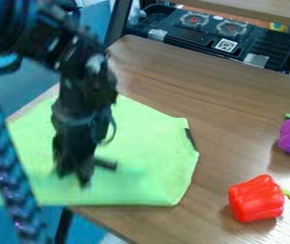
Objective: Fold the green cloth from bottom right to top left
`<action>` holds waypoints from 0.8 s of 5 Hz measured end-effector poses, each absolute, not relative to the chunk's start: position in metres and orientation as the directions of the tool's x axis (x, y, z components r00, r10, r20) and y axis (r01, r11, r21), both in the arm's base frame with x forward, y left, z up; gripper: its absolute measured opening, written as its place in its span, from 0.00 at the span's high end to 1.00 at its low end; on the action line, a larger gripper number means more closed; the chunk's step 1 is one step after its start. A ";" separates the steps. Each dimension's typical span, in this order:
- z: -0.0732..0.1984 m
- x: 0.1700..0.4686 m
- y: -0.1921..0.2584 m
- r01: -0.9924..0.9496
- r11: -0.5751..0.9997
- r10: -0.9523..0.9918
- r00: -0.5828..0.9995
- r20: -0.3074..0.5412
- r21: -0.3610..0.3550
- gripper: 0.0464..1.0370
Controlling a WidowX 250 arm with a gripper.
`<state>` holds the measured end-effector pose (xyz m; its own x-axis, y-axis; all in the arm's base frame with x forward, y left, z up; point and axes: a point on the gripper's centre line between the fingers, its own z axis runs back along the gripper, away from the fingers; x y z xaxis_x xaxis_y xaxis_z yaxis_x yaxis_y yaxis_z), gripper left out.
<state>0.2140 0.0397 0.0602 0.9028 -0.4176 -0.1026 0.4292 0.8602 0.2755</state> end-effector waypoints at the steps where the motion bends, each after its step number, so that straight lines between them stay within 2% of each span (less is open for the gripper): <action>1: 0.064 0.250 0.068 0.351 0.881 -0.315 0.935 -0.161 0.317 0.98; 3: 0.069 0.299 0.109 0.266 0.896 -0.187 0.952 -0.241 0.355 0.98; 4: 0.076 0.317 0.128 0.204 0.915 -0.124 0.963 -0.237 0.349 0.98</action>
